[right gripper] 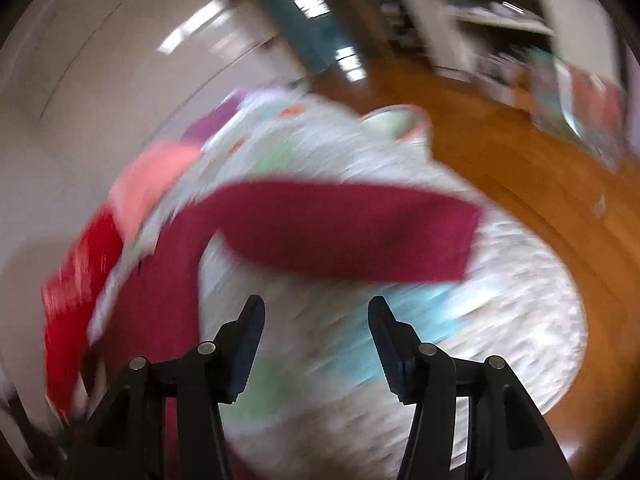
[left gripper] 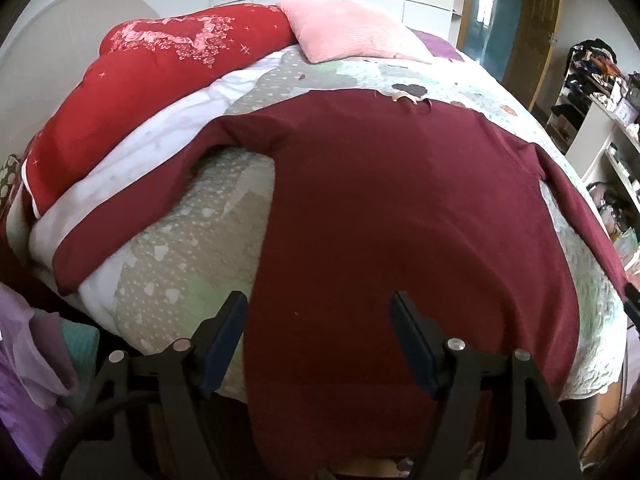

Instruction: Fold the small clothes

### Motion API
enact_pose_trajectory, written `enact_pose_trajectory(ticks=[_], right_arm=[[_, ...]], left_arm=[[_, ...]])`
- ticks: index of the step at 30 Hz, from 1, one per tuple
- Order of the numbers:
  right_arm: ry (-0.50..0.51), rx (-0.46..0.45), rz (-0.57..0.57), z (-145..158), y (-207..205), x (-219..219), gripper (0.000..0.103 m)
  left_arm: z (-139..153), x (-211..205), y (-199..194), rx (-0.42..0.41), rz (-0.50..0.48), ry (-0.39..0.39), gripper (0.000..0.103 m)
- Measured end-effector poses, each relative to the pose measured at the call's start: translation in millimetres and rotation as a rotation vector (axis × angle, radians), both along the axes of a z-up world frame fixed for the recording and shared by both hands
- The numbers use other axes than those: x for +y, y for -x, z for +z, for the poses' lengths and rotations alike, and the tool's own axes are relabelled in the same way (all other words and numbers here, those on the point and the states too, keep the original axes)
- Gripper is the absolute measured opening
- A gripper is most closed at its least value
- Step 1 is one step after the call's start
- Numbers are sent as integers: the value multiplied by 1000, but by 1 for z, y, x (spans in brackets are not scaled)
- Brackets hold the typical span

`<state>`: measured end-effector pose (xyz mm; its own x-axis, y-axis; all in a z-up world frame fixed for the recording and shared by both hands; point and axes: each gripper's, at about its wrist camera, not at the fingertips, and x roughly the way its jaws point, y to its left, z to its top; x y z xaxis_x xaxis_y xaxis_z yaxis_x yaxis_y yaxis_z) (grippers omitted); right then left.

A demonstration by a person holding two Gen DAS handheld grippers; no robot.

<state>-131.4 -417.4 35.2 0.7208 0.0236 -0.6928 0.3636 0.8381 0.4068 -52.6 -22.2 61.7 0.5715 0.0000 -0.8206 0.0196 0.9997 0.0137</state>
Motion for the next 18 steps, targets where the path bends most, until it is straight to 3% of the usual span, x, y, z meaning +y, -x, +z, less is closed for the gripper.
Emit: enact_pose_trajectory(ticks=[2, 7, 18], right_arm=[[84, 19, 133, 4, -18, 51, 58], [136, 43, 317, -7, -37, 124, 58], [193, 78, 289, -14, -35, 131, 62]], left_arm=[[-2, -5, 4, 0, -13, -12, 73], [-6, -18, 18, -22, -58, -73, 73], [-15, -30, 26, -17, -120, -102, 73]])
